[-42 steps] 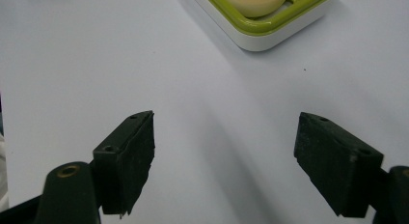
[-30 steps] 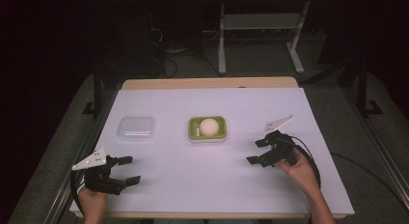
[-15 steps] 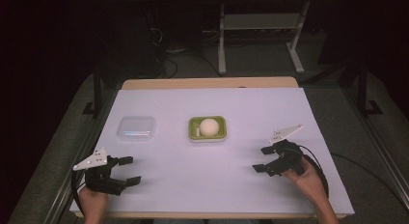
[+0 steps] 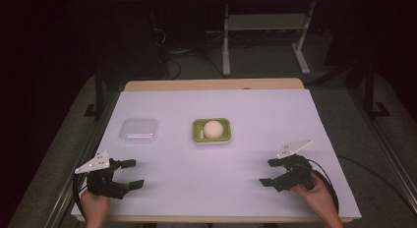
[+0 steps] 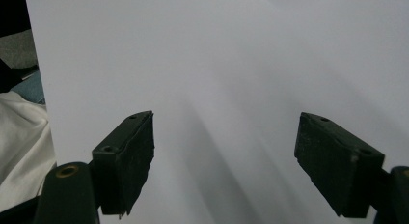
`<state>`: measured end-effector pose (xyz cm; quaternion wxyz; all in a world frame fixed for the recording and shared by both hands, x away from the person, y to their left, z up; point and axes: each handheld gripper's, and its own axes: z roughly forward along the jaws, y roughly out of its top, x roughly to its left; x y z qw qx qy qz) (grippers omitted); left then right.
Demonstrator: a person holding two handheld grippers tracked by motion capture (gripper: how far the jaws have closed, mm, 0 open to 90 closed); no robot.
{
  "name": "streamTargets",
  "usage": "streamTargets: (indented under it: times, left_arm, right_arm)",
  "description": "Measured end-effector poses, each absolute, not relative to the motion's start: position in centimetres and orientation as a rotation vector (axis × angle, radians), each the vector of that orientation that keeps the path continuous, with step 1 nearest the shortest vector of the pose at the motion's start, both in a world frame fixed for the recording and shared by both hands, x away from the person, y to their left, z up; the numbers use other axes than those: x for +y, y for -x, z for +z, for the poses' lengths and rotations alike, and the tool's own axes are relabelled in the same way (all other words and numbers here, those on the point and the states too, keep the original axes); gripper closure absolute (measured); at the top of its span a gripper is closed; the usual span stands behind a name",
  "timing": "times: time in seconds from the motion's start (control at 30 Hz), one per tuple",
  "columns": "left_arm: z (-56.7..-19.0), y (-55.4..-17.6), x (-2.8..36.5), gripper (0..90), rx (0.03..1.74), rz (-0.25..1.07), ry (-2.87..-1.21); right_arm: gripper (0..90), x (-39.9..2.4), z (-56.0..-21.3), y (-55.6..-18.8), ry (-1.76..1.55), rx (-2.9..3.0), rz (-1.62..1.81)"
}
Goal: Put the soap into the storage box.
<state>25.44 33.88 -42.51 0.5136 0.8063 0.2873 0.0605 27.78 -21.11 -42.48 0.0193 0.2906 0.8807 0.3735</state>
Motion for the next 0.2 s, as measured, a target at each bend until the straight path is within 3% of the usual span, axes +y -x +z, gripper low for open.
streamTargets:
  times: [0.2]
  left_arm:
    - [-42.51,-25.41,33.72,13.1,0.689,0.151,-1.939]
  right_arm:
    - [19.4,-20.74,-42.73,-26.9,-0.893,2.709,1.151]
